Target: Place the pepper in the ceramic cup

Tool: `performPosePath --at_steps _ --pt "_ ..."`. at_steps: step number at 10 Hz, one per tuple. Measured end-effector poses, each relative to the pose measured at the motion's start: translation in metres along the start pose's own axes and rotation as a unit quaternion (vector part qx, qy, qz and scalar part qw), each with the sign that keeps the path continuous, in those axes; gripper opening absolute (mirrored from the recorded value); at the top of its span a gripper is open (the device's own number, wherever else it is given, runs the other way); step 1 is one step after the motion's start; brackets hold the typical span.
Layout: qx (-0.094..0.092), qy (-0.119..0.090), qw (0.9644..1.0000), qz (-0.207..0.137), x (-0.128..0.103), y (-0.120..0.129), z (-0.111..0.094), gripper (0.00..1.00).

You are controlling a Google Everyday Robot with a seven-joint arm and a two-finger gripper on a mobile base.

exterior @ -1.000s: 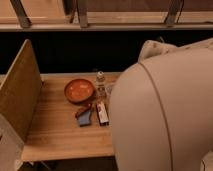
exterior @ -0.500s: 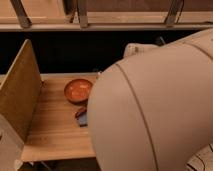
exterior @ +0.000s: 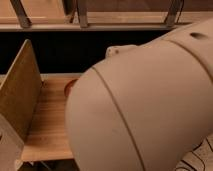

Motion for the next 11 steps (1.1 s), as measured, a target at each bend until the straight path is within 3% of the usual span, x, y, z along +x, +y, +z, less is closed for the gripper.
performPosePath --at_steps 5,9,11 --pt "0.004 0.0 1.0 0.007 0.003 -0.002 0.002 0.8" --pt "0.032 -0.016 0.9994 -0.001 0.023 -0.058 0.03 0.8" --pt "0.041 -0.005 0.9985 0.037 0.034 -0.076 0.04 0.8"
